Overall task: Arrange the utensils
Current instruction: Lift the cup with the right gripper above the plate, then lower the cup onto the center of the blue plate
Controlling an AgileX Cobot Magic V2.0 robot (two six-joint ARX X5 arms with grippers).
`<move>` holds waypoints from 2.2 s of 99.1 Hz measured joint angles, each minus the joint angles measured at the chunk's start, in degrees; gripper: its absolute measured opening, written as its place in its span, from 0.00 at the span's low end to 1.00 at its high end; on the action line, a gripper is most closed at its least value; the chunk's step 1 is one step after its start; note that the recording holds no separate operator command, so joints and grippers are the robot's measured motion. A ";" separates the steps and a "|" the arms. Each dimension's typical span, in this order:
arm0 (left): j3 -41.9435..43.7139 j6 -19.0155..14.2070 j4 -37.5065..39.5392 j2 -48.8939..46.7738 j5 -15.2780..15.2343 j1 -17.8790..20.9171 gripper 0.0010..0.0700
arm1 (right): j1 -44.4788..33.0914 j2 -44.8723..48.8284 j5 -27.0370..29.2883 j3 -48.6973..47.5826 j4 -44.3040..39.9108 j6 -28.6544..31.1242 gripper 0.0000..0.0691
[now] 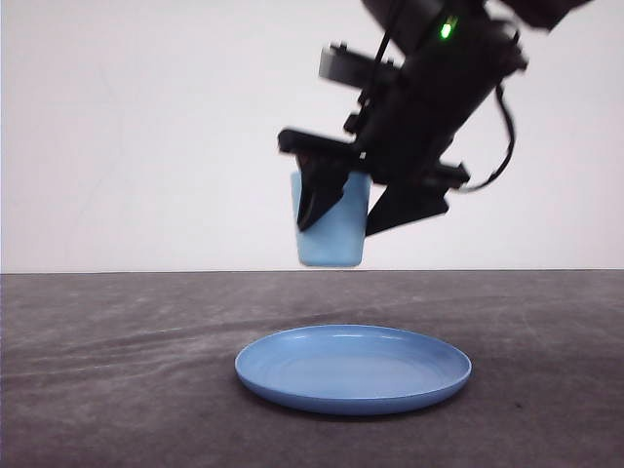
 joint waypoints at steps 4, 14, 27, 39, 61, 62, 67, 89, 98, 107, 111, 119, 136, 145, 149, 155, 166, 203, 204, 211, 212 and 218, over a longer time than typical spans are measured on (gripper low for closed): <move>0.00 0.00 0.00 0.00 0.00 0.00 0.27 | 0.24 -1.68 0.02 0.00 -1.46 -0.66 0.60; 0.00 0.00 0.00 0.00 0.00 0.00 0.27 | 1.16 -6.62 0.22 0.00 -4.63 -2.25 0.60; 0.00 0.00 0.00 0.00 0.00 0.00 0.27 | 2.67 -12.94 0.24 0.00 -8.26 -3.41 0.60; 0.00 0.00 0.02 0.00 0.00 0.00 0.27 | 4.11 -18.10 0.24 0.00 -11.65 -4.04 0.60; 0.00 0.02 0.00 0.00 0.00 0.00 0.27 | 5.75 -22.34 1.75 0.02 -17.25 -4.59 0.60; 0.00 0.02 0.00 0.00 0.00 0.00 0.27 | 5.77 -22.34 1.75 0.02 -17.51 -4.59 0.60; 0.00 0.02 0.00 0.00 0.00 0.00 0.27 | 5.92 -22.25 1.75 -0.13 -18.45 -4.68 0.60; 0.00 0.02 0.00 0.00 0.00 0.00 0.27 | 9.01 -22.23 3.19 -5.81 -15.04 -4.59 0.60; 0.00 0.02 0.00 0.00 0.00 0.00 0.27 | 10.16 -22.21 3.26 -9.60 -11.06 -4.02 0.60; 0.00 0.00 0.00 0.00 0.00 0.00 0.27 | 11.50 -22.14 4.44 -14.05 -5.11 -2.73 0.60; 0.00 0.02 0.00 0.00 0.00 0.00 0.27 | 12.09 -21.86 4.83 -16.15 -2.16 -2.21 0.60; 0.00 0.02 0.00 0.00 0.00 0.00 0.27 | 13.07 -20.55 5.95 -20.06 2.84 -1.11 0.60; 0.00 0.02 0.02 0.00 0.00 0.00 0.27 | 13.68 -15.72 6.84 -23.47 8.31 -0.46 0.60; 0.00 0.02 0.00 0.00 0.00 0.00 0.27 | 13.68 -12.59 7.28 -23.47 11.65 -0.48 0.60; 0.00 0.02 0.00 0.00 0.00 0.00 0.27 | 13.68 -11.17 7.30 -23.47 12.74 -0.48 0.60; 0.00 0.15 0.00 0.00 0.00 0.00 0.27 | 13.77 -8.92 7.34 -23.47 14.10 -0.48 0.60; 0.00 0.17 0.00 0.00 0.00 0.00 0.27 | 14.05 -6.03 7.32 -23.47 15.65 -0.46 0.59; 0.00 0.44 0.00 0.00 0.00 0.00 0.27 | 14.34 -4.55 7.26 -23.47 17.46 0.15 0.60; 0.00 0.46 0.00 0.00 0.00 0.00 0.27 | 14.34 -4.55 7.23 -23.47 17.44 0.15 0.60; 0.00 0.76 0.00 0.00 0.00 0.00 0.27 | 14.34 -4.55 6.91 -23.47 17.00 0.28 0.69; 0.00 0.81 0.00 0.00 0.00 0.00 0.27 | 14.34 -4.55 6.82 -23.47 16.92 0.28 0.71; 0.00 0.83 0.00 0.00 0.00 0.00 0.27 | 14.38 -4.55 6.58 -23.47 16.13 0.52 0.83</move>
